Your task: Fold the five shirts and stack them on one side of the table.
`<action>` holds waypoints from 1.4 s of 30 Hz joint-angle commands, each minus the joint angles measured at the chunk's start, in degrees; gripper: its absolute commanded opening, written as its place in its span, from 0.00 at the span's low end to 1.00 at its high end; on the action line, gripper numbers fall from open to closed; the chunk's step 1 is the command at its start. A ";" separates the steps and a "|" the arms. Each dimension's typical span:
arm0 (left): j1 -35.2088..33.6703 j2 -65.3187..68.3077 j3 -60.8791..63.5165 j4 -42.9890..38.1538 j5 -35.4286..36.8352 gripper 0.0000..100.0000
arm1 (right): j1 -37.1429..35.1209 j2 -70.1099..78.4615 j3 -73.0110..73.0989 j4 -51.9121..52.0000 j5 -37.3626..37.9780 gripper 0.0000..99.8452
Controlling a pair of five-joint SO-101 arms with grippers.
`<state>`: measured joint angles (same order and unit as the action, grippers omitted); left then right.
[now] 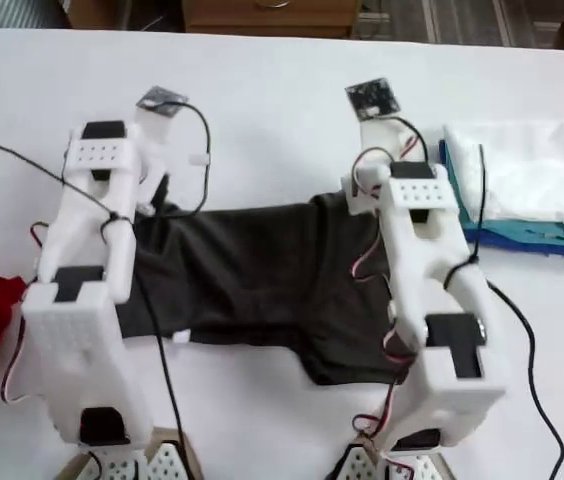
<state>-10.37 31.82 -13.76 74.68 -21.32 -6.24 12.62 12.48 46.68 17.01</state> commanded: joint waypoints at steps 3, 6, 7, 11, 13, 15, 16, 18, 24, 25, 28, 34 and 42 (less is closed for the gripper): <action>-4.48 3.52 -3.65 0.35 0.26 0.03 | 0.75 6.73 -4.75 0.13 -0.44 0.02; -8.62 3.96 -4.26 0.44 1.05 0.03 | 3.74 10.33 -7.47 0.13 -0.26 0.02; -9.93 3.96 -4.26 0.35 1.05 0.03 | 4.79 11.38 -8.35 0.13 -0.18 0.02; -11.87 4.31 -4.26 0.44 -1.14 0.03 | 7.52 14.02 -11.43 0.57 -0.09 0.02; -11.69 4.40 -4.26 0.44 -1.93 0.03 | 7.69 14.20 -12.04 1.01 -0.09 0.02; -11.08 3.96 -4.35 0.00 -1.93 0.03 | 7.34 13.67 -12.84 2.24 -0.09 0.02; -10.64 3.96 -4.88 0.09 -1.93 0.03 | 7.16 13.23 -13.45 3.03 -0.26 0.02; -9.76 3.96 -7.69 1.58 -1.85 0.03 | 6.46 11.74 -14.77 4.70 -0.44 0.02; -6.86 3.96 -23.78 14.24 -1.85 0.03 | 3.65 3.03 -16.26 10.33 -0.44 0.02; -6.42 3.96 -26.68 17.23 -1.85 0.03 | 3.12 1.01 -16.18 11.30 -0.44 0.02; -5.45 3.96 -33.36 25.32 -2.20 0.03 | 2.33 -4.70 -14.77 13.49 -0.44 0.02; -6.33 -0.09 -27.82 27.87 -4.57 0.03 | 0.31 -20.88 -0.09 12.97 -0.26 0.02; -6.33 -25.58 11.82 17.32 -8.62 0.03 | 0.48 -41.01 25.41 6.55 0.09 0.02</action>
<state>-16.53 20.04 -17.19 97.45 -28.53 -5.54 -22.20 32.70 54.68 17.01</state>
